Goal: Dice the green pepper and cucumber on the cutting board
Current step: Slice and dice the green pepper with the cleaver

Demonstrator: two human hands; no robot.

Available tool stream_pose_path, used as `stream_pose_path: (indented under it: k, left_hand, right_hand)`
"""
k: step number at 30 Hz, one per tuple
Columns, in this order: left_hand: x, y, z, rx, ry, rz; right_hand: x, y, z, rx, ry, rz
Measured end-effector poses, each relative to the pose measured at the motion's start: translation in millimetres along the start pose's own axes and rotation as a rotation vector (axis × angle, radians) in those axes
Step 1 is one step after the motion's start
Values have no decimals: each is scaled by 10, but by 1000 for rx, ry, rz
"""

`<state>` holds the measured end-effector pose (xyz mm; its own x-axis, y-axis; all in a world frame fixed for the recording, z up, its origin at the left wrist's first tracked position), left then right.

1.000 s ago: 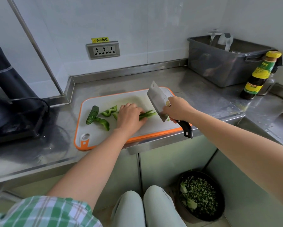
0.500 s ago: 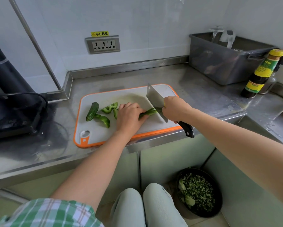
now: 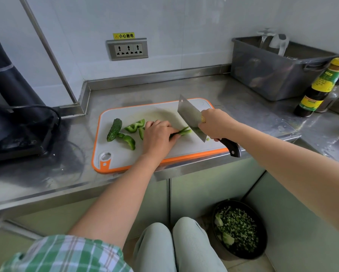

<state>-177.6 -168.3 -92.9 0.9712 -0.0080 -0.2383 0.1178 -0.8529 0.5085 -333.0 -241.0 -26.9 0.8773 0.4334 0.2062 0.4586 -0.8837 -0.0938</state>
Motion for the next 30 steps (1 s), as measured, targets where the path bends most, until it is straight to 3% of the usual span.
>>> stream_pose_path:
  k: [9,16,26,30]
  left_hand:
    - [2,-4,-6,-16,-15,15]
    - [14,-2,4,-17,-27,4]
    - [14,-6,-2,-35,-27,19]
    - [7,-3,3,-31,-43,11]
  right_hand:
    - [99,-18,98,34,-22,-4]
    - [36,28,131,-89,51,22]
    - [74,42,80,54,-5,-2]
    - [72,24,132,19,16,2]
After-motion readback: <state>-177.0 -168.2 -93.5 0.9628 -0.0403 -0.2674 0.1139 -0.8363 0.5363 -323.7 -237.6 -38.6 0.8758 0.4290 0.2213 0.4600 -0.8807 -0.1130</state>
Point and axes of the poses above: each hand's wrist, its own y-axis towards the middle knuckle, its own z-axis out of the palm, x = y × z, the point moved 2 cm from there along y, towards the middle knuckle, and after that the axes turned 2 degrees about -y, right-handed, at the moved point
